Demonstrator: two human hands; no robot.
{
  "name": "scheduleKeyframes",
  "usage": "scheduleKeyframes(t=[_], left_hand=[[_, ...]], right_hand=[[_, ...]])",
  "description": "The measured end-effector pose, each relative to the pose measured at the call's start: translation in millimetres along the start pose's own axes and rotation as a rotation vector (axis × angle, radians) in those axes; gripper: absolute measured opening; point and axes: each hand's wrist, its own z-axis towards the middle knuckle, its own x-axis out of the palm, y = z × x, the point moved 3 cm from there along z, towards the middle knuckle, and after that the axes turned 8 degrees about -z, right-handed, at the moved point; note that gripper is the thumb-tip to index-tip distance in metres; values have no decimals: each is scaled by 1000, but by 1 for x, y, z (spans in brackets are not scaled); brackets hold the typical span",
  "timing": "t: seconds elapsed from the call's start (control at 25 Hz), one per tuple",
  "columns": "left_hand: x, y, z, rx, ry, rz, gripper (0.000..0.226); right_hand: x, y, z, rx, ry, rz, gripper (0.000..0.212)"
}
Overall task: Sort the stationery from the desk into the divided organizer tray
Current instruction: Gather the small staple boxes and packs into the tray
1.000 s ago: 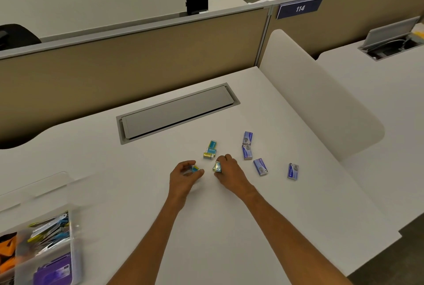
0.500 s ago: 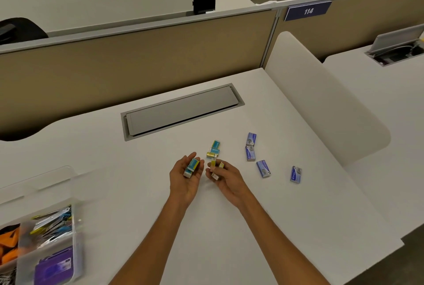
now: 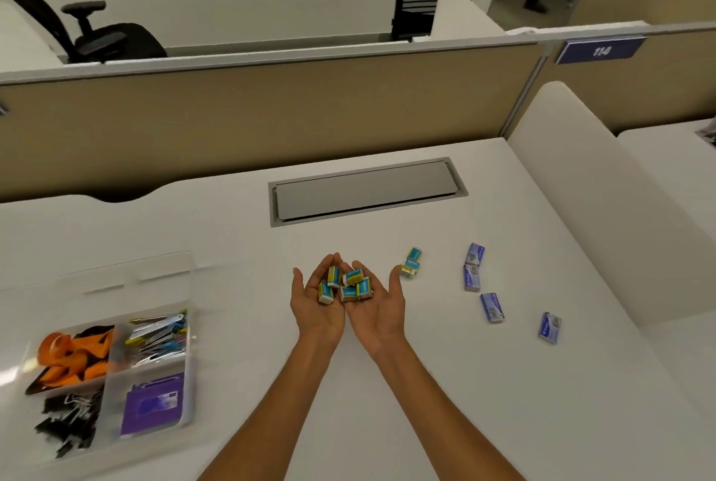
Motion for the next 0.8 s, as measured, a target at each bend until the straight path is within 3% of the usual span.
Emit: scheduleKeyframes(t=[0.52, 0.8], left_hand=[[-59, -231, 0, 280, -145, -62, 67], [-109, -353, 2, 314, -314, 161, 50]], right_hand=[[165, -175, 32, 180, 152, -274, 72], [241, -270, 45, 282, 161, -449, 71]])
